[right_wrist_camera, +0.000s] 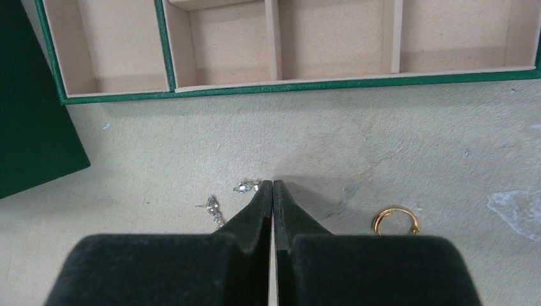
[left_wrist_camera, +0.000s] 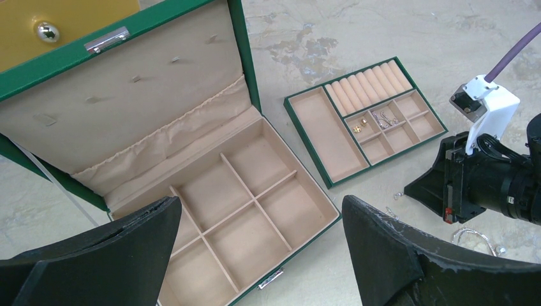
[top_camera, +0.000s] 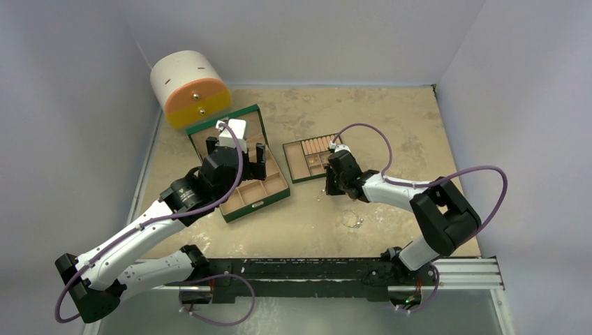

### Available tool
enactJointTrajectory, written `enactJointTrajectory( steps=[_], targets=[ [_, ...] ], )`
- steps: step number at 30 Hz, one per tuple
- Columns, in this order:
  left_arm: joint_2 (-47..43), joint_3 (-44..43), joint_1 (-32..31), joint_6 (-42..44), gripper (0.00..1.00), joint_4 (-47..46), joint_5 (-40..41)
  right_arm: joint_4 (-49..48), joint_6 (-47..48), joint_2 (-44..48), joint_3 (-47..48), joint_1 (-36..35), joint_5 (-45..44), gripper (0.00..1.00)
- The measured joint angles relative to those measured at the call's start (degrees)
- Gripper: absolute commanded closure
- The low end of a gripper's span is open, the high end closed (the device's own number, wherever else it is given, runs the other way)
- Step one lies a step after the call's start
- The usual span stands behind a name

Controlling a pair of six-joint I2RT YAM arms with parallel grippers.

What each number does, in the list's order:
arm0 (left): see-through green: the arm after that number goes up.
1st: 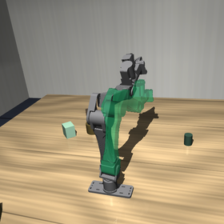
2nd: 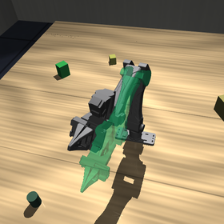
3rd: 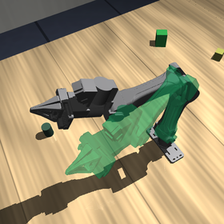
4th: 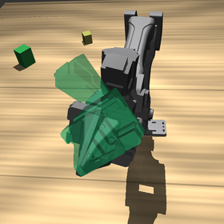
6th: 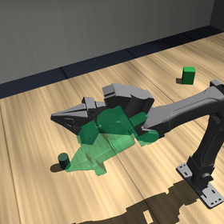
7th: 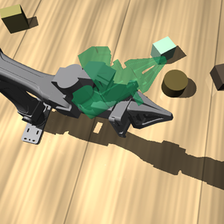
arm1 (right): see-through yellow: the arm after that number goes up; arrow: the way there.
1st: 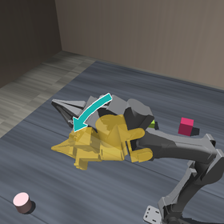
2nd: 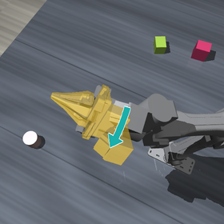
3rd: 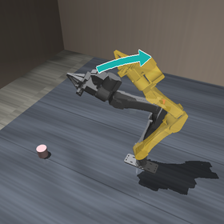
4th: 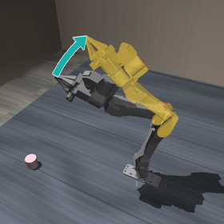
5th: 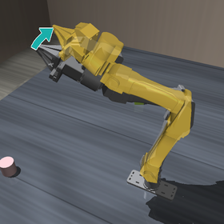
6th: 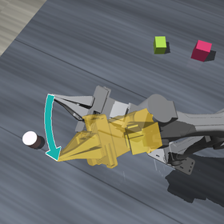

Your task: Organize the mixed jewelry

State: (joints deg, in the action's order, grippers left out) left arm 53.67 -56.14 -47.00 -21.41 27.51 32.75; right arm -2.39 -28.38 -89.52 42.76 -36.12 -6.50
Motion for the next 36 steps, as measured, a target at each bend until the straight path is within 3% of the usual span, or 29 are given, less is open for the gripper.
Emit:
enactJointTrajectory(
  steps=[15,22,36],
  targets=[
    [0.0,0.0,0.0,0.0,0.03,0.0,0.0,4.2,0.0,4.5,1.4,-0.2,-2.1,1.00],
    [0.0,0.0,0.0,0.0,0.03,0.0,0.0,7.5,1.8,6.3,6.1,-0.1,-7.6,1.00],
    [0.0,0.0,0.0,0.0,0.03,0.0,0.0,9.2,5.5,2.5,13.6,4.8,-13.5,1.00]
  ],
)
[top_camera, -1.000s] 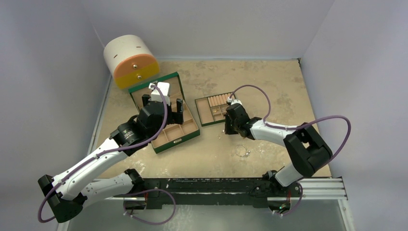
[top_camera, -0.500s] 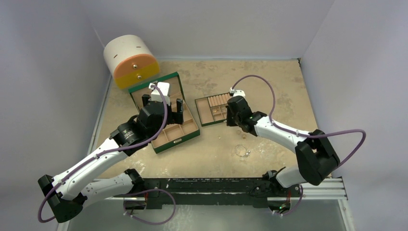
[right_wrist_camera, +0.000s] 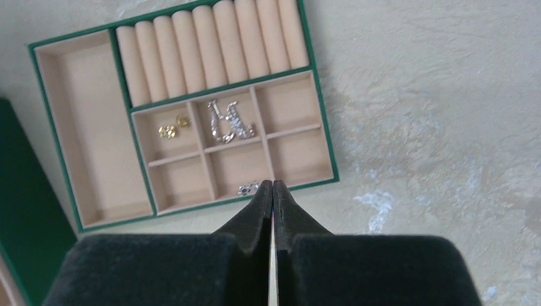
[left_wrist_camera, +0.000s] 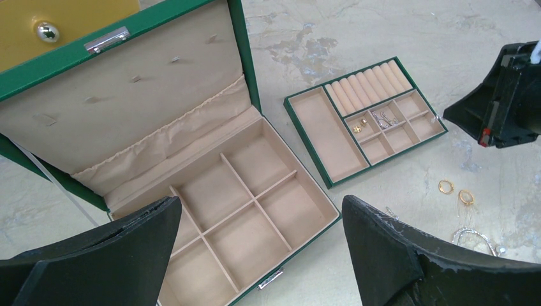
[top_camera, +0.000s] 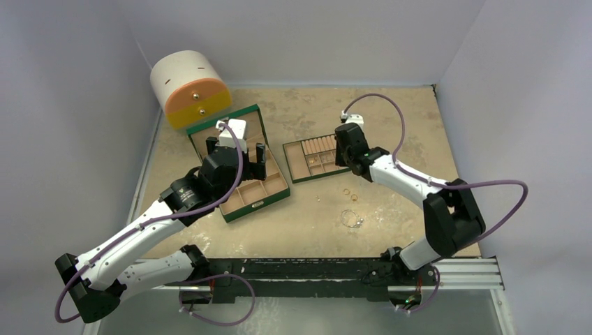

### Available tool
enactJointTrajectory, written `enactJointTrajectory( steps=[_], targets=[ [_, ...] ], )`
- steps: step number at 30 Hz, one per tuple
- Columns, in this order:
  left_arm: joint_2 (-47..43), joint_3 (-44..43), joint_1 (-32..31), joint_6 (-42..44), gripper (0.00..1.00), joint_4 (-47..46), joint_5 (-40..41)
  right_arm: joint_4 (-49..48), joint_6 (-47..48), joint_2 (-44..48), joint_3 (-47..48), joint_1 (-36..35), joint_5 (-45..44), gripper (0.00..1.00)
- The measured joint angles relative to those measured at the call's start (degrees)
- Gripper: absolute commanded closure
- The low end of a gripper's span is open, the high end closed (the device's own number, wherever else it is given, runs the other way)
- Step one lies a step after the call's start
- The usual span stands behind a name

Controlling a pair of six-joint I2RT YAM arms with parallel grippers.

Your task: Organize the mixed jewelry

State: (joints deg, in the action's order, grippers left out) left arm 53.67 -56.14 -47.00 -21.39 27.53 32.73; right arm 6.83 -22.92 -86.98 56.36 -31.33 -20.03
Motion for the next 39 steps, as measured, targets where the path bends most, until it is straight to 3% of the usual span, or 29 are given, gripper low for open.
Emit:
enactJointTrajectory(
  steps=[14,31,39],
  targets=[
    [0.0,0.0,0.0,0.0,0.03,0.0,0.0,-2.8,1.6,-12.5,5.7,3.8,0.0,1.00],
    [0.0,0.0,0.0,0.0,0.03,0.0,0.1,-4.7,2.0,-19.1,9.7,6.0,0.1,1.00],
    [0.0,0.0,0.0,0.0,0.03,0.0,0.1,-4.6,1.8,-19.9,10.0,6.3,0.2,0.85]
  ],
)
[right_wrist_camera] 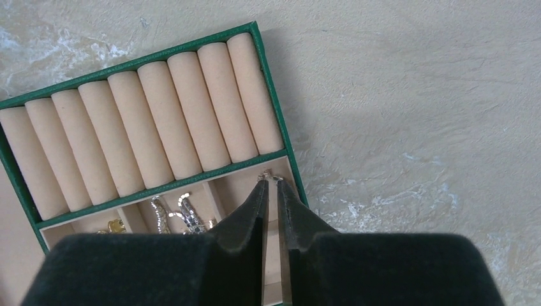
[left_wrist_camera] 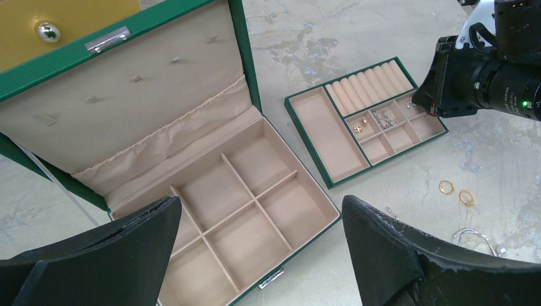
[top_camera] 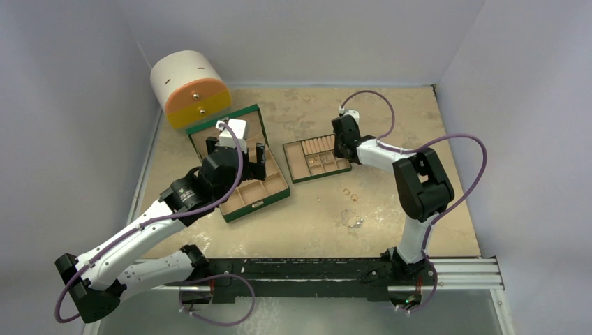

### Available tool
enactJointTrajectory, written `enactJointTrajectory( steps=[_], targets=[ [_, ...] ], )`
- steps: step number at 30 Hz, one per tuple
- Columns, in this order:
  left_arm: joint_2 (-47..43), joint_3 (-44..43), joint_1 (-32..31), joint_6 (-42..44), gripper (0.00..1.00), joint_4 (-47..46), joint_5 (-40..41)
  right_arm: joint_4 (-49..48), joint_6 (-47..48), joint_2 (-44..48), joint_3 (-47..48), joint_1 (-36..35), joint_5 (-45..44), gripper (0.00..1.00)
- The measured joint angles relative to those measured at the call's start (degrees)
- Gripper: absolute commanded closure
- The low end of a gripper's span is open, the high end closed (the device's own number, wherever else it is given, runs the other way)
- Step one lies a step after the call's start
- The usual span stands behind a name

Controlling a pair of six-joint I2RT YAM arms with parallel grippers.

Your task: Organize the mixed jewelry

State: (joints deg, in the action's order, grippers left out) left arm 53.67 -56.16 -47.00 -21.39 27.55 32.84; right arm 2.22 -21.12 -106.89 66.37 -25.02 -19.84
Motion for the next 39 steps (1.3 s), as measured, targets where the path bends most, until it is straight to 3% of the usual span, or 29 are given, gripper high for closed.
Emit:
enactJointTrajectory(
  steps=[3,9,20,31,39],
  targets=[
    [0.0,0.0,0.0,0.0,0.03,0.0,0.0,0.0,-0.3,0.0,0.0,0.0,0.1,0.79],
    [0.0,0.0,0.0,0.0,0.03,0.0,0.0,0.1,-1.0,1.9,-0.7,0.0,1.5,0.79],
    [0.0,0.0,0.0,0.0,0.03,0.0,0.0,-1.3,-2.0,14.3,-8.9,-0.7,9.3,0.76],
    [0.0,0.0,0.0,0.0,0.03,0.0,-0.1,0.1,-4.2,23.2,-17.0,-12.0,12.0,0.73],
    [0.2,0.0,0.0,0.0,0.03,0.0,-0.1,0.5,-5.5,23.0,-20.7,-14.4,12.2,0.73]
  ],
)
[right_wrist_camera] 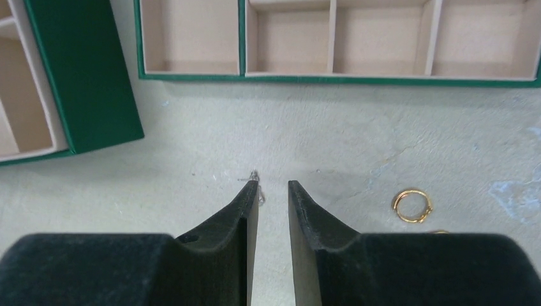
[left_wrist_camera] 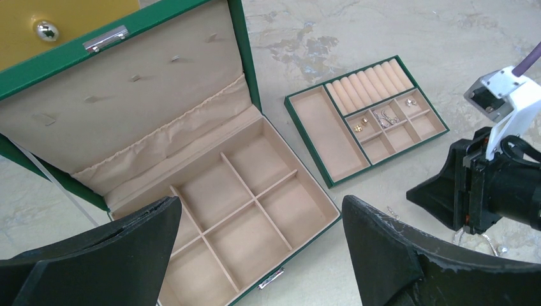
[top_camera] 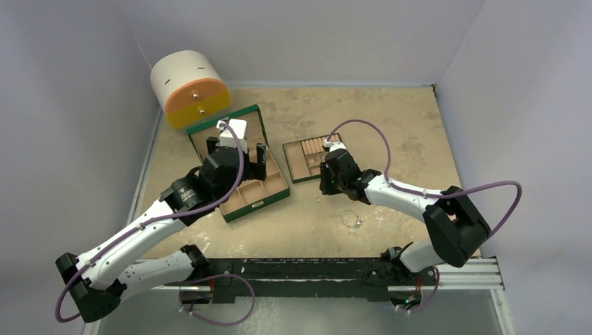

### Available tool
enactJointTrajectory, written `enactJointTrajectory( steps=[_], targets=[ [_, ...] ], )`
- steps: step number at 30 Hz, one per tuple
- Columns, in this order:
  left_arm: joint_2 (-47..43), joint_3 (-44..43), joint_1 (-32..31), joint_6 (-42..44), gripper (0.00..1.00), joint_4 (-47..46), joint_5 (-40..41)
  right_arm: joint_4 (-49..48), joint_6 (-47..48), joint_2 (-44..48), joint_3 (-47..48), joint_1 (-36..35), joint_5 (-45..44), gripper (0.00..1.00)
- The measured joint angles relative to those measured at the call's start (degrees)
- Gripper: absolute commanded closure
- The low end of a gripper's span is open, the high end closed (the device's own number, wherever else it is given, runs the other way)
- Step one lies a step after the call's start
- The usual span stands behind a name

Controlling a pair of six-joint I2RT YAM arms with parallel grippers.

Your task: Organize the mixed jewelry

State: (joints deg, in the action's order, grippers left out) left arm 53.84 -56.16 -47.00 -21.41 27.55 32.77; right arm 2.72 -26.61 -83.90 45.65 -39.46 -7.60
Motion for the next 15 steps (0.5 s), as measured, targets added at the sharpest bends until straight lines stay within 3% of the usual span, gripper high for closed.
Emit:
enactJointTrajectory(
  steps=[15],
  targets=[
    [0.6,0.0,0.0,0.0,0.03,0.0,-0.2,-0.9,-0.5,-3.2,-2.2,-3.0,2.9,0.73]
  ],
)
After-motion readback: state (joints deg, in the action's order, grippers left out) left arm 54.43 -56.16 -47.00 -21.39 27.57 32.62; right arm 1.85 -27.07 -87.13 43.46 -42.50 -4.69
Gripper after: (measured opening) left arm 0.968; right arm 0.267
